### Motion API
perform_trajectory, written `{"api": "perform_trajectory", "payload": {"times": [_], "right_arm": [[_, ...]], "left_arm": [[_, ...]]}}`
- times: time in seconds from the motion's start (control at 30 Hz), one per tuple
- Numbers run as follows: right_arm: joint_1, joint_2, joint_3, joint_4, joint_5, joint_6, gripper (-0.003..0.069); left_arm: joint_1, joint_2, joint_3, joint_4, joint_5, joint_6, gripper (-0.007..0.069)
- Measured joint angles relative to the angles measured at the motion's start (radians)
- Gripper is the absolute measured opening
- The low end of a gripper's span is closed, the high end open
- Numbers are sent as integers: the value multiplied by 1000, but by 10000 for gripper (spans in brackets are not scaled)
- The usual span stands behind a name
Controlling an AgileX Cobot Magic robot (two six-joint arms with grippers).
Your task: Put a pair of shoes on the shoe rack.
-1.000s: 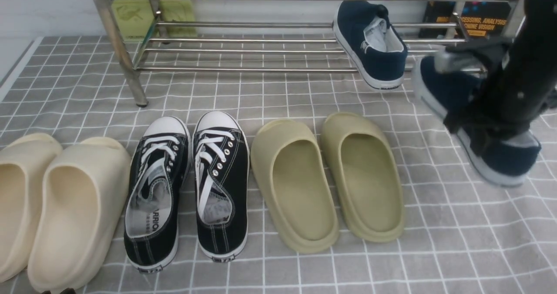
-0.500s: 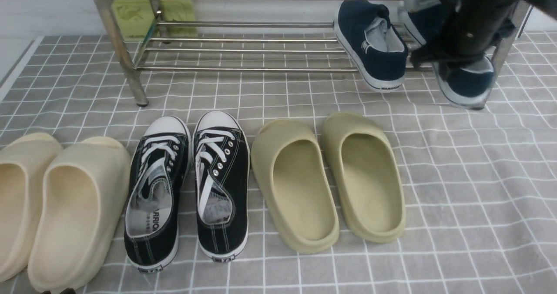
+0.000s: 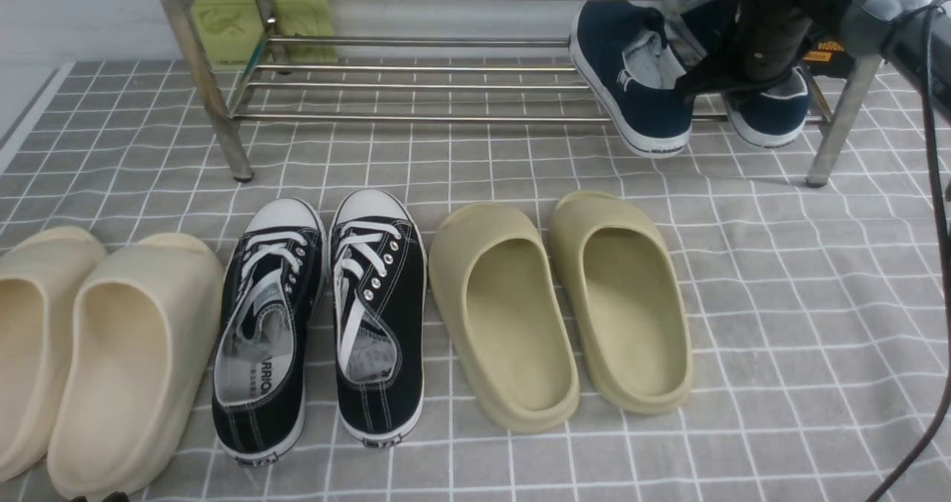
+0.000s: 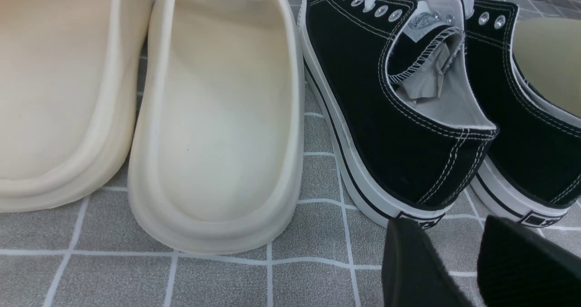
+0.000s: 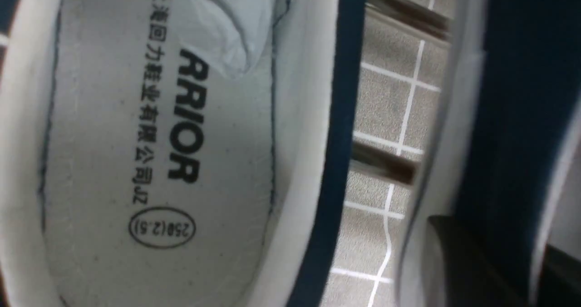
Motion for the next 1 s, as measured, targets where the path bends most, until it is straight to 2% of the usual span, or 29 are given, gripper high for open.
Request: {"api": "perform_trajectory", "payload": {"times": [0.03,0.07,0.17,0.27,0.43,0.5,0.6,0.7,0.77,0.87,1.0], "right_arm": [[-2,0,-3,3,-1,0,199],[-2,0,-3,3,-1,0,209],[-9,-14,-4,17,23,0,372],[-9,-67,43,50,24,0,475],[-7,-238,186,65,19,-12,517],[-7,-333,245,59,22,-20,500],[-8,-477,296,53,33,-22,433],[-8,-647,348,41,22,-23,293],[-8,-776,416,15,-9,-23,149],[-8,-935,544,-11,-87,-23,18],[-8,-1216,882,-52,-333,46,-2]], "left_arm": [[0,0,0,0,0,0,239],[0,0,0,0,0,0,239],[0,0,0,0,0,0,239],[0,0,0,0,0,0,239],[0,0,0,0,0,0,239],[0,0,0,0,0,0,239],[0,0,0,0,0,0,239],[0,0,0,0,0,0,239],[0,0,0,0,0,0,239],[0,0,0,0,0,0,239],[0,0,0,0,0,0,239]]}}
